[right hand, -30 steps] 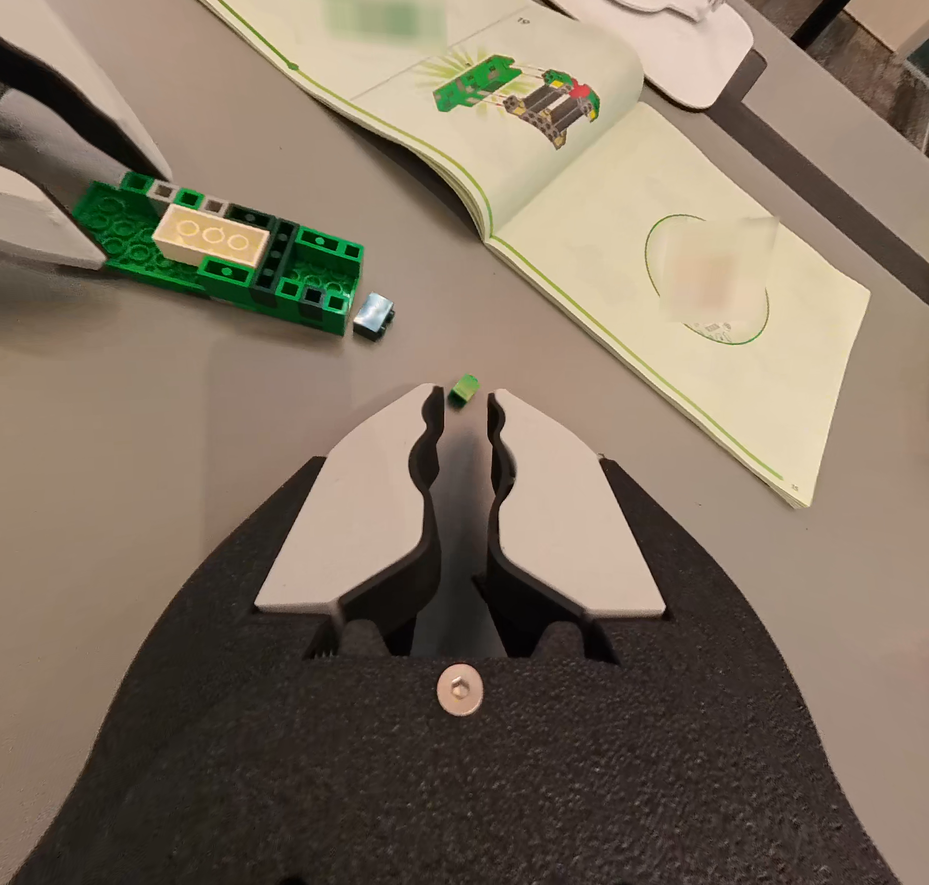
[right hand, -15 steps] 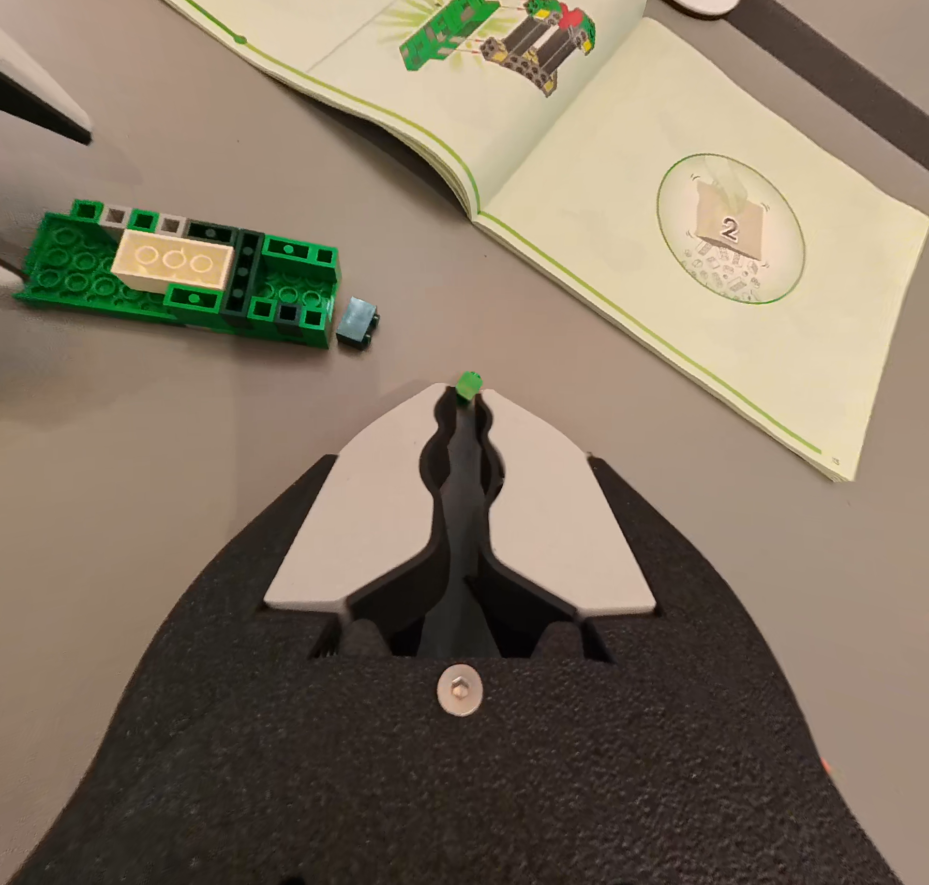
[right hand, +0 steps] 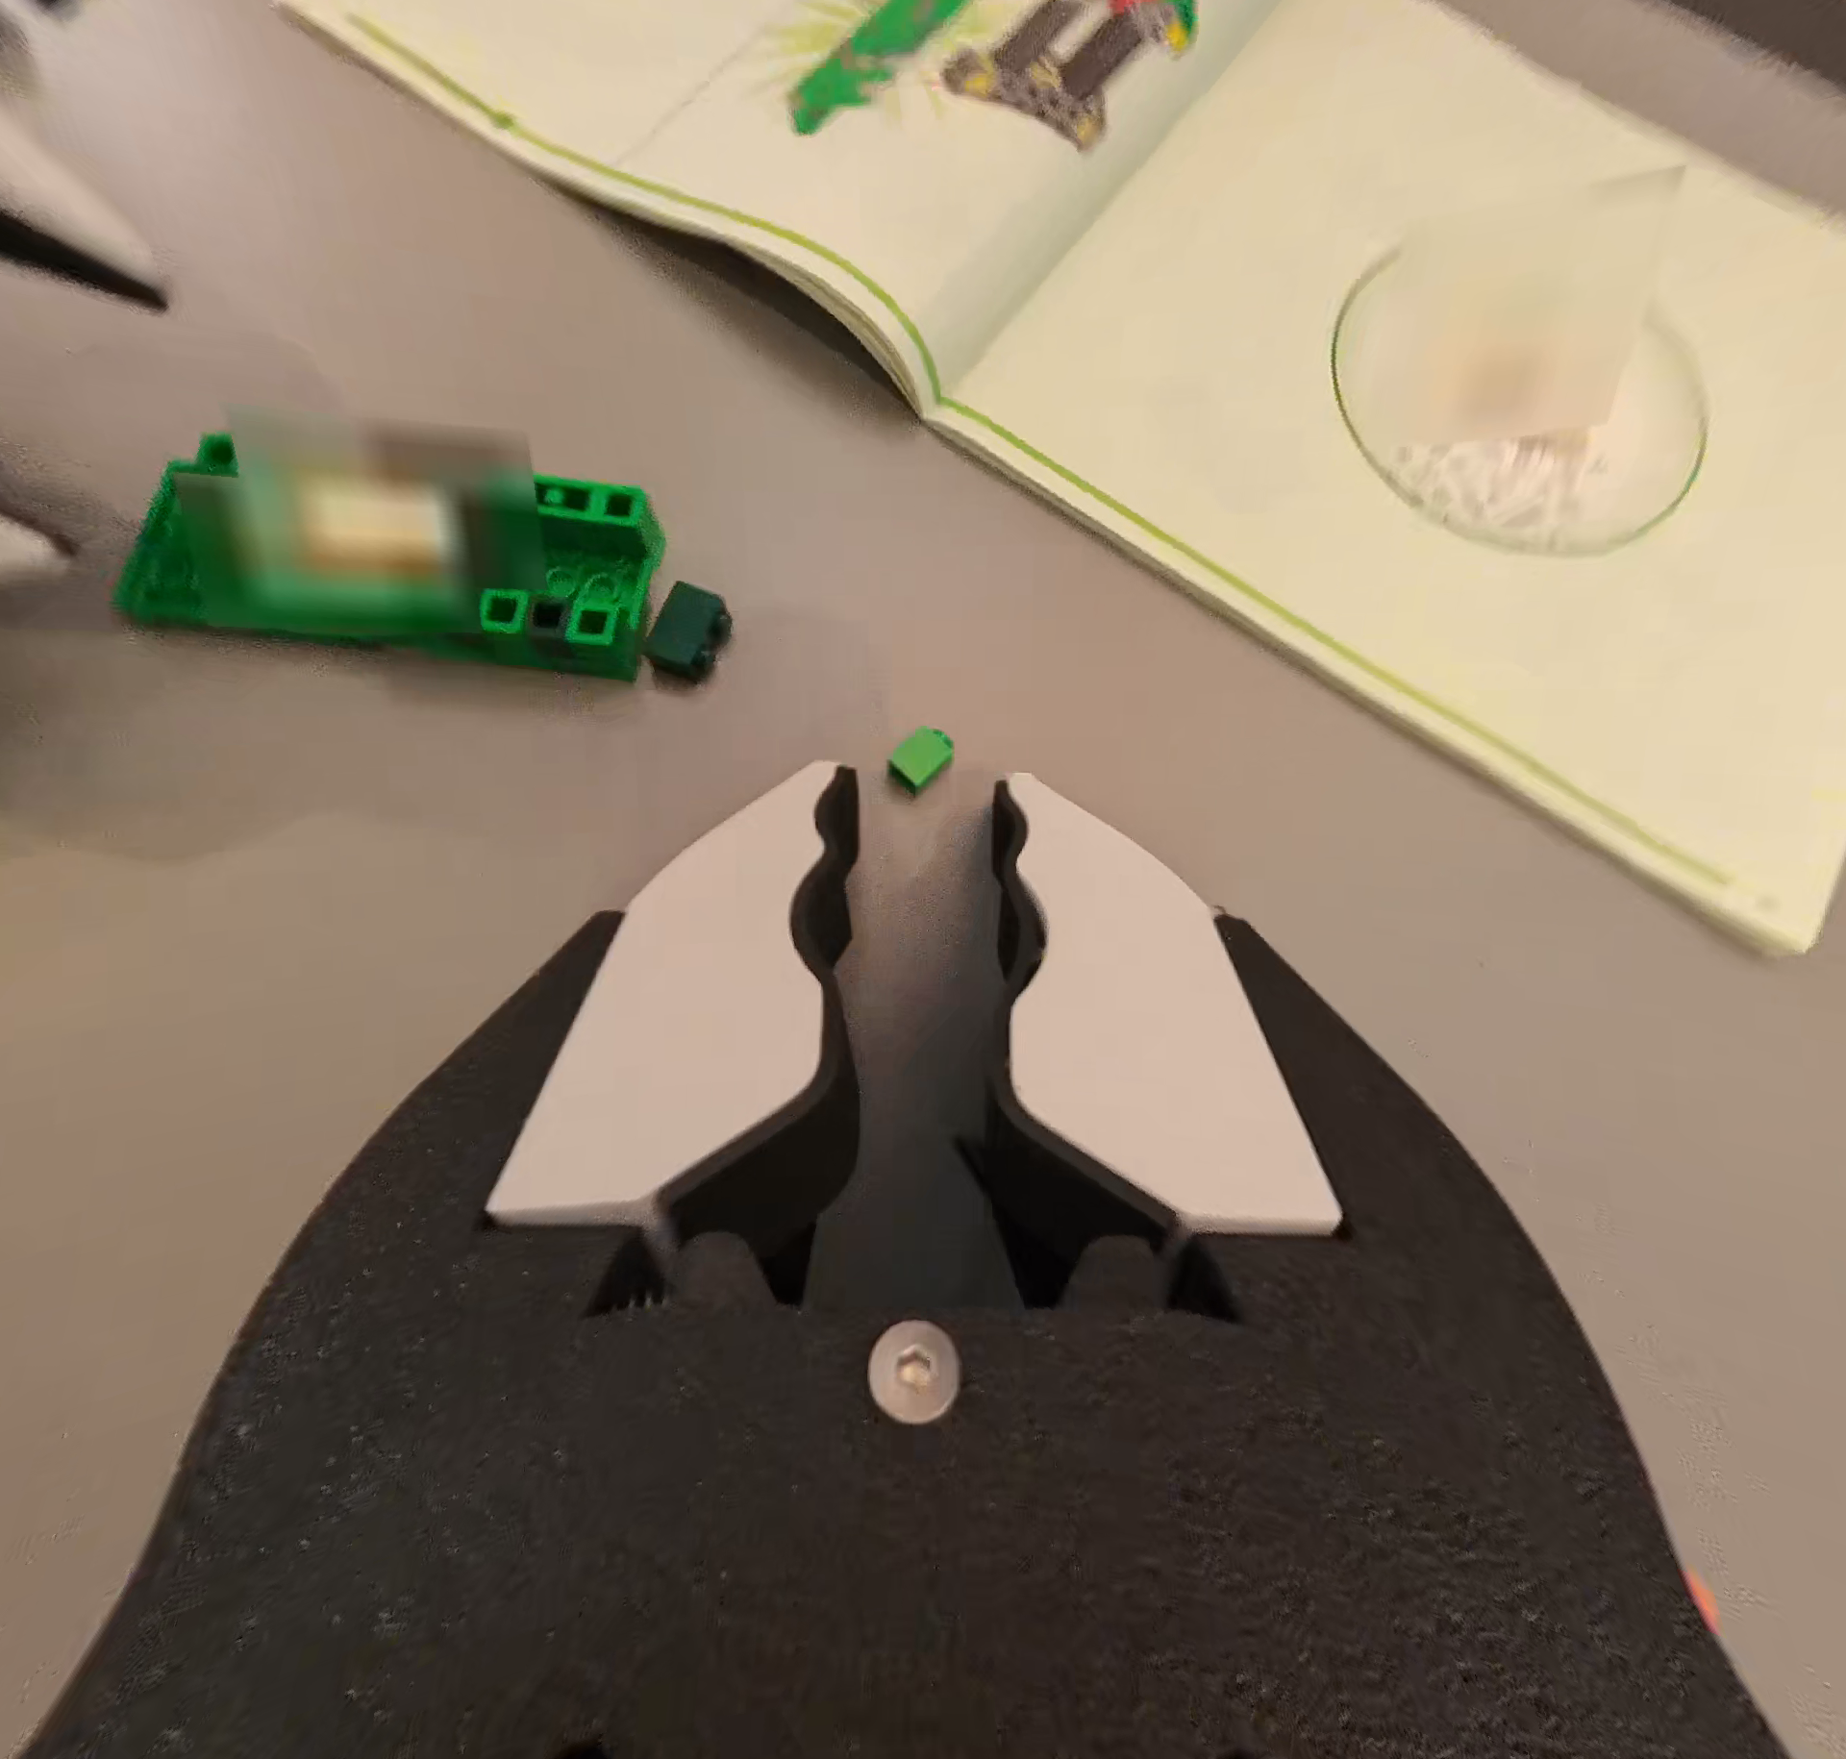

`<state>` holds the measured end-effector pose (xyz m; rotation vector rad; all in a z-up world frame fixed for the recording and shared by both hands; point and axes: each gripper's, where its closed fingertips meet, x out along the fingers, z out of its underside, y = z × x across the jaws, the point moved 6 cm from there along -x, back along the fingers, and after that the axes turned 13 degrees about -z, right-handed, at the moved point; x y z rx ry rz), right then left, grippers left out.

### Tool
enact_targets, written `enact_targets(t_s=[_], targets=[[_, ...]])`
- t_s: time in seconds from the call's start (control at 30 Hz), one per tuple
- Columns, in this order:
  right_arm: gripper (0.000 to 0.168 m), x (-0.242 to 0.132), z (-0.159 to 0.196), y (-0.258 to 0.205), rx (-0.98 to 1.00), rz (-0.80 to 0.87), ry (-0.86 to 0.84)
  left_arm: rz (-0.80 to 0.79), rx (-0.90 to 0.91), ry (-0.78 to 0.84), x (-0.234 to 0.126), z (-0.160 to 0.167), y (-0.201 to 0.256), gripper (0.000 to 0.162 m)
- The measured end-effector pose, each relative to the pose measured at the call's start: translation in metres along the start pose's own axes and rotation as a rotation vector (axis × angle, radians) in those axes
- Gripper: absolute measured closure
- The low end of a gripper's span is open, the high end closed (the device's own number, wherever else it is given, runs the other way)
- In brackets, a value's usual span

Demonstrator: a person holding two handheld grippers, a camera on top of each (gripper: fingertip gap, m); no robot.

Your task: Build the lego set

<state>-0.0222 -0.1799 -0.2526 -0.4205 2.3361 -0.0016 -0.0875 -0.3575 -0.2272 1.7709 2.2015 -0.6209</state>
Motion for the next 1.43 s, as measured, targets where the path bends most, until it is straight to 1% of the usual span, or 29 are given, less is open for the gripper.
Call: enact_targets(t_s=[0.03,0.1,0.3,0.33,0.37,0.4,0.47,0.53,0.6,0.67,0.73,0.8,0.87,0.97,1.07,1.13,1.27,1.4,1.43], targets=[[0.142,0.001,0.001,0.001,0.056,0.006,-0.01,-0.004,0.006,-0.004,0.0,0.0,0.0,0.125],[0.142,0.002,-0.001,-0.001,0.095,0.024,0.018,-0.011,0.019,-0.013,0.001,0.001,0.001,0.126],[0.145,0.009,-0.005,-0.008,0.092,0.106,-0.015,-0.022,0.026,-0.029,0.003,0.003,0.001,0.128],[0.155,0.009,-0.005,-0.008,0.076,0.114,-0.024,-0.023,0.025,-0.029,0.003,0.003,0.001,0.128],[0.159,0.009,-0.005,-0.008,0.049,0.122,-0.033,-0.024,0.023,-0.027,0.003,0.003,0.001,0.129],[0.16,0.008,-0.005,-0.009,0.022,0.132,-0.042,-0.027,0.019,-0.025,0.003,0.003,0.001,0.13],[0.16,0.009,-0.006,-0.011,-0.069,0.132,-0.049,-0.029,0.009,-0.013,0.002,0.001,0.0,0.132],[0.16,0.009,-0.008,-0.017,-0.187,0.097,-0.034,-0.031,-0.011,0.014,0.0,-0.001,-0.001,0.136],[0.16,0.007,-0.014,-0.027,-0.307,0.046,0.027,-0.036,-0.035,0.049,-0.003,-0.004,-0.002,0.138],[0.16,0.001,-0.023,-0.041,-0.46,-0.008,0.13,-0.005,-0.076,0.088,-0.005,-0.007,-0.003,0.138],[0.16,-0.008,-0.028,-0.057,-0.664,-0.049,0.219,0.083,-0.155,0.135,-0.008,-0.011,-0.001,0.137],[0.16,-0.014,-0.026,-0.076,-0.912,-0.073,0.281,0.211,-0.267,0.185,-0.012,-0.015,0.001,0.134],[0.16,-0.018,-0.023,-0.089,-1.063,-0.056,0.322,0.336,-0.364,0.209,-0.014,-0.018,0.003,0.135],[0.16,-0.019,-0.021,-0.1,-1.138,-0.066,0.358,0.446,-0.418,0.179,-0.012,-0.016,0.008,0.136],[0.16,-0.022,-0.023,-0.106,-1.186,-0.045,0.396,0.503,-0.416,0.124,-0.008,-0.012,0.016,0.138],[0.16,-0.023,-0.022,-0.108,-1.204,-0.041,0.396,0.531,-0.42,0.118,-0.008,-0.012,0.02,0.141],[0.16,-0.021,-0.02,-0.11,-1.244,-0.021,0.377,0.571,-0.465,0.132,-0.008,-0.013,0.02,0.142],[0.16,-0.02,-0.019,-0.115,-1.268,-0.019,0.375,0.602,-0.469,0.133,-0.009,-0.013,0.023,0.154],[0.16,-0.02,-0.019,-0.115,-1.27,-0.016,0.372,0.599,-0.466,0.132,-0.009,-0.013,0.023,0.155]])
